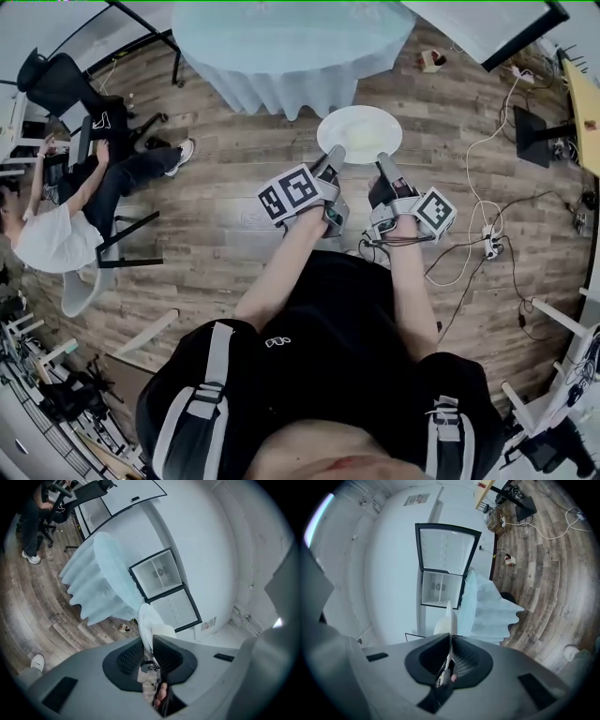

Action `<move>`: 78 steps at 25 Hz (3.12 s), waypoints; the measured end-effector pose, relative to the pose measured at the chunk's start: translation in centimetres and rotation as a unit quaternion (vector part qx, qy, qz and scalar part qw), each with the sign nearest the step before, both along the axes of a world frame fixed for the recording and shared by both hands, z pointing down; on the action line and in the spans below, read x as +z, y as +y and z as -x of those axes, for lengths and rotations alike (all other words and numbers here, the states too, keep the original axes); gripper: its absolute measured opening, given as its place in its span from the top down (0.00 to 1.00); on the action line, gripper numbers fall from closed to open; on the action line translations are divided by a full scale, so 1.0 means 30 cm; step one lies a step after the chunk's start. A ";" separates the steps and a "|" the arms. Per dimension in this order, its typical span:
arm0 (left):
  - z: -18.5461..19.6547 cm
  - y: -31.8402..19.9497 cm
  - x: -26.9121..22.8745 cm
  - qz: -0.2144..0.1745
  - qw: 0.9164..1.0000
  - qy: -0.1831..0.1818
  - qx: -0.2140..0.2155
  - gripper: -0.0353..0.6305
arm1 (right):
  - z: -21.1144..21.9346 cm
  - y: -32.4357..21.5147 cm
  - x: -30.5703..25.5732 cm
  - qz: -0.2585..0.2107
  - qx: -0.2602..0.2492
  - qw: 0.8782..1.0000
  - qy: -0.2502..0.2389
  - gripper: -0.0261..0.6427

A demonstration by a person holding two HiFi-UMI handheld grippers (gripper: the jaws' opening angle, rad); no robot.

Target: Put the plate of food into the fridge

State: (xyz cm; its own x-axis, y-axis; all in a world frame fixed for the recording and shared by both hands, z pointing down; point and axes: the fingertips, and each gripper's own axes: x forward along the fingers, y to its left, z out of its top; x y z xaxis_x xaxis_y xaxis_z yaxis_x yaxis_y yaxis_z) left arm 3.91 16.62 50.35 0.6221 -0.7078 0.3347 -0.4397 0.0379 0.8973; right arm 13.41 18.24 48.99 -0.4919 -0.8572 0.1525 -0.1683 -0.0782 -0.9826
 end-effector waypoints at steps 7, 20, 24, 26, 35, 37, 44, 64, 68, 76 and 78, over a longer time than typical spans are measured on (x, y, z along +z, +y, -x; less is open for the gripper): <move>0.124 -0.136 -0.006 0.001 1.000 0.016 -0.022 0.87 | 0.122 -0.141 -0.005 -0.008 -0.005 1.000 -0.006 0.93; 0.074 -0.259 0.042 0.023 0.999 0.023 0.001 0.86 | 0.073 -0.259 0.034 0.003 0.009 1.000 0.013 0.93; 0.057 -0.366 0.073 0.036 0.999 0.018 -0.022 0.86 | 0.055 -0.390 0.059 0.008 -0.013 1.000 0.009 0.93; 0.060 -0.435 0.069 0.037 0.998 0.014 -0.038 0.85 | 0.059 -0.471 0.051 0.004 -0.030 1.000 0.008 0.93; -0.034 -0.708 0.046 0.037 0.996 0.004 -0.081 0.86 | -0.038 -0.773 0.039 0.003 -0.073 0.997 0.002 0.93; -0.063 -0.755 0.050 0.039 0.996 0.005 -0.084 0.86 | -0.064 -0.820 0.039 0.004 -0.076 0.997 -0.002 0.93; -0.199 -0.875 0.012 0.021 0.998 0.001 -0.064 0.86 | -0.205 -0.938 0.014 -0.016 -0.060 0.998 -0.003 0.93; 0.063 -1.033 0.208 0.103 0.985 0.027 -0.137 0.87 | 0.062 -1.149 0.209 0.073 -0.141 0.987 0.021 0.93; 0.111 -1.167 0.173 0.084 0.989 0.006 -0.121 0.86 | 0.108 -1.278 0.184 0.060 -0.131 0.989 0.019 0.93; 0.227 -1.430 0.106 0.066 0.992 0.033 -0.104 0.88 | 0.225 -1.504 0.115 0.034 -0.113 0.993 0.021 0.92; 0.212 -1.488 0.093 0.062 0.993 0.046 -0.085 0.88 | 0.208 -1.544 0.109 0.031 -0.095 0.995 0.029 0.92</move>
